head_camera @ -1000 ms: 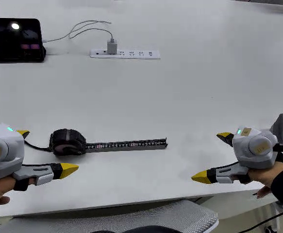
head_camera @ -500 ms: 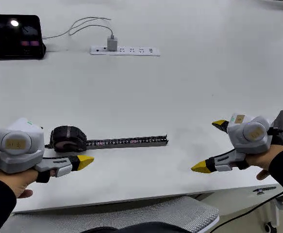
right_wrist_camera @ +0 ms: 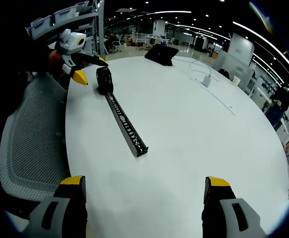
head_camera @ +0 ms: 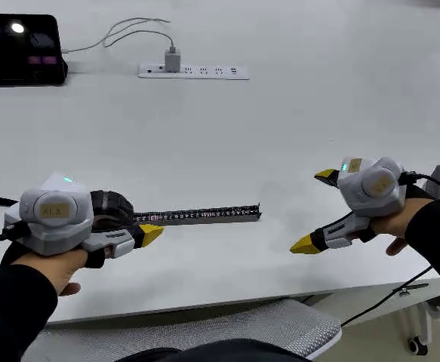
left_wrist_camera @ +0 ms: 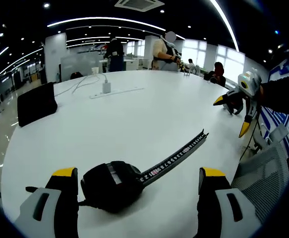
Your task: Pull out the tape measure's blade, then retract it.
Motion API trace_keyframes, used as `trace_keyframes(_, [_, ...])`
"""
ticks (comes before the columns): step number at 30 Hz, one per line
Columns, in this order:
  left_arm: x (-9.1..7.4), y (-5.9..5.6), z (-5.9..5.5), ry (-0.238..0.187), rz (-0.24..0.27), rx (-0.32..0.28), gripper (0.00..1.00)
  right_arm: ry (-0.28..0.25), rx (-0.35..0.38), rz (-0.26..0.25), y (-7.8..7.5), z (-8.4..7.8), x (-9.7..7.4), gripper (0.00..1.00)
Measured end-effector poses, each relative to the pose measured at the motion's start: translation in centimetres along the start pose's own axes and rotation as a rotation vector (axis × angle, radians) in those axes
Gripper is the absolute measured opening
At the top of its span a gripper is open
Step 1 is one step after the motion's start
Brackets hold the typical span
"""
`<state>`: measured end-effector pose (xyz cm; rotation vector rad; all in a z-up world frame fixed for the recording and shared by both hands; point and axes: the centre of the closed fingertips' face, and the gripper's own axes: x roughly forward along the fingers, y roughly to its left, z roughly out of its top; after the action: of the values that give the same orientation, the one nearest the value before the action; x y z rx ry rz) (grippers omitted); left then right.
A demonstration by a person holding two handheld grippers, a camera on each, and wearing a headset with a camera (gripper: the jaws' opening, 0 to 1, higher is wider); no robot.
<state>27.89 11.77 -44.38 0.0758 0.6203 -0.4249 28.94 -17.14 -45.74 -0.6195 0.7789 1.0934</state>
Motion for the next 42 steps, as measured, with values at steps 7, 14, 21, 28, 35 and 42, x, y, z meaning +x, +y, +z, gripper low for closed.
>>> trace_keyframes(7, [0.5,0.5,0.0,-0.015,0.062,-0.001,0.99,0.014,-0.067,0.028,-0.1,1.3,0.8,0.99])
trace_keyframes(14, [0.9,0.6,-0.1,-0.035,0.088,-0.035,0.99,0.014,-0.113,0.059,-0.4,2.7,1.7,0.97])
trace_keyframes(21, [1.2,1.6,0.2,-0.081,0.158,-0.107,0.99,0.037,-0.171,0.096,-0.2,3.4,3.0,0.92])
trace_keyframes(28, [1.5,2.2,0.1,-0.102,0.196,-0.128,0.99,0.057,-0.194,0.133,0.0,3.5,4.3,0.86])
trace_keyframes(35, [1.7,3.0,0.1,-0.164,0.216,-0.178,0.99,0.088,-0.224,0.166,0.1,3.1,5.3,0.84])
trace_keyframes(42, [1.9,3.4,-0.8,-0.157,0.245,-0.185,0.99,0.115,-0.246,0.193,0.0,2.2,6.5,0.80])
